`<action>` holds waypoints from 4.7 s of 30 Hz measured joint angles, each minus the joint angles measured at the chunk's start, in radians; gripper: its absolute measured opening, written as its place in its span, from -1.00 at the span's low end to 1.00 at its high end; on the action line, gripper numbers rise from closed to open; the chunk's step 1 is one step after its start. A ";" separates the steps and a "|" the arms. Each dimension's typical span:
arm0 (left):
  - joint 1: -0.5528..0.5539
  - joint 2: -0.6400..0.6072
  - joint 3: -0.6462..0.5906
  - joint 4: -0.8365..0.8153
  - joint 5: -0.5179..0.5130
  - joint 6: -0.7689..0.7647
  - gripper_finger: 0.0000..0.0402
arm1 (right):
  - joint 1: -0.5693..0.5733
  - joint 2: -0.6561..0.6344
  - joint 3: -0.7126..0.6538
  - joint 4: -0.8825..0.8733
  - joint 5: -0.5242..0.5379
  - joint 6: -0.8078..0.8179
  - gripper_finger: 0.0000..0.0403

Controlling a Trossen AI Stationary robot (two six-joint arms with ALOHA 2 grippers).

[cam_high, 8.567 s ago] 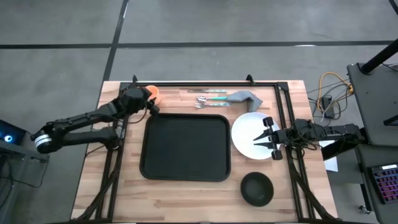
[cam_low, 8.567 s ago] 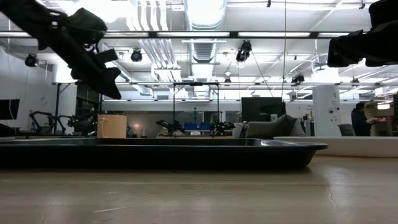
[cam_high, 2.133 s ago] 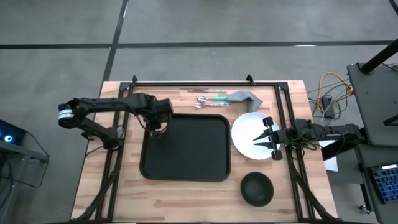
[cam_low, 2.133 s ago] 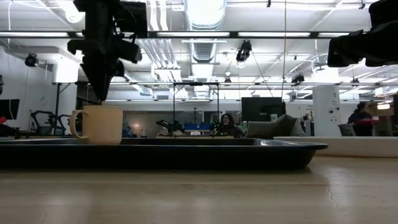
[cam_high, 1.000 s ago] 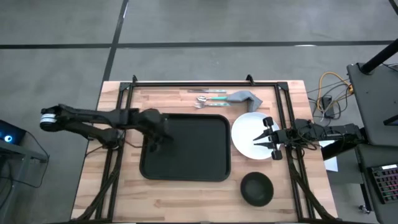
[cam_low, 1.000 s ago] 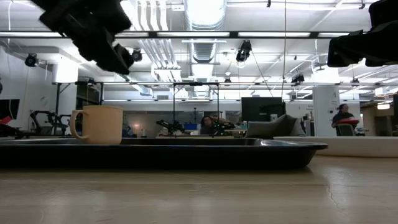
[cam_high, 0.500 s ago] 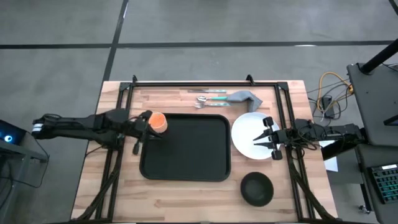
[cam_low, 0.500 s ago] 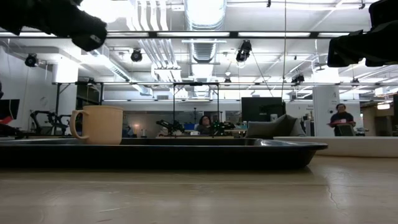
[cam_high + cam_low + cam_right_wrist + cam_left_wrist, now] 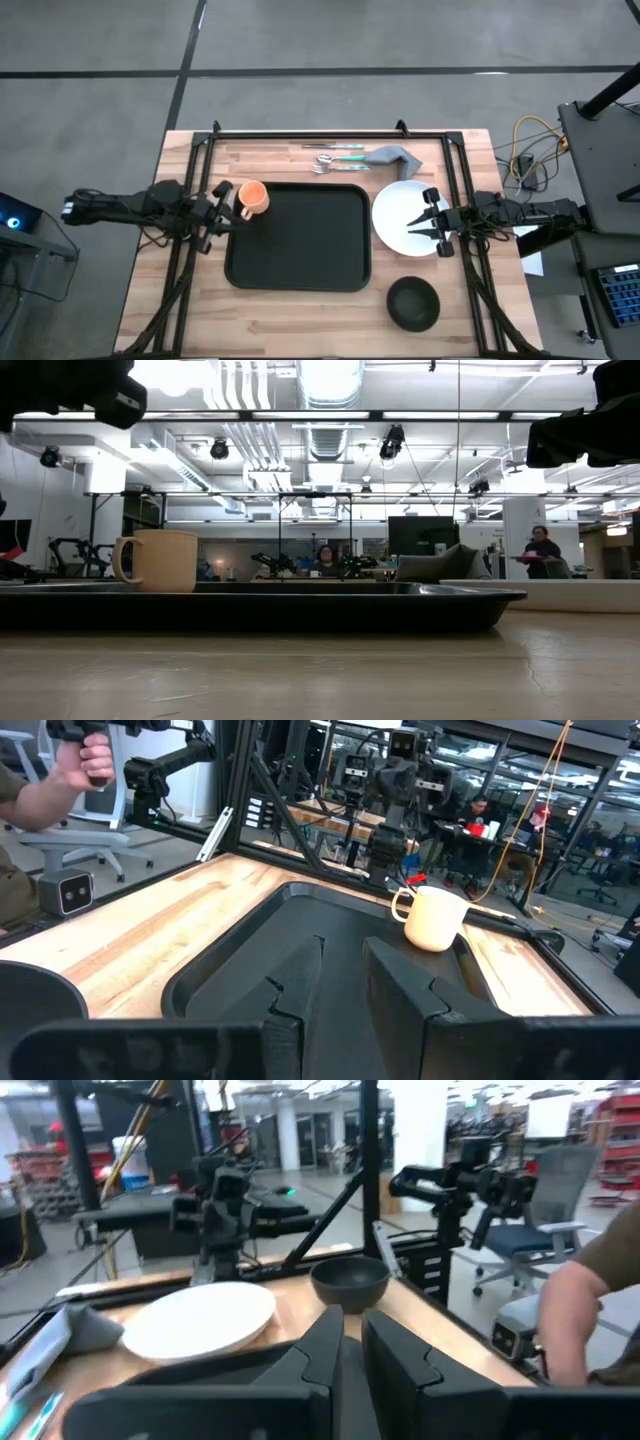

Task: Set up tray
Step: Put the white plate at the bottom of the yellow mug on the black tray

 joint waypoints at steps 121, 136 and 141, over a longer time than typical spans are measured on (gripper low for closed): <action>0.000 -0.219 -0.265 0.034 -0.059 0.135 -0.89 | 0.000 0.268 0.375 -0.124 0.165 0.173 -0.55; 0.000 -0.220 -0.265 0.034 -0.059 0.135 -0.89 | 0.000 0.683 0.787 -0.879 0.015 0.723 -0.61; 0.000 -0.220 -0.265 0.034 -0.059 0.135 -0.89 | 0.001 0.806 0.875 -0.968 -0.112 0.746 -0.60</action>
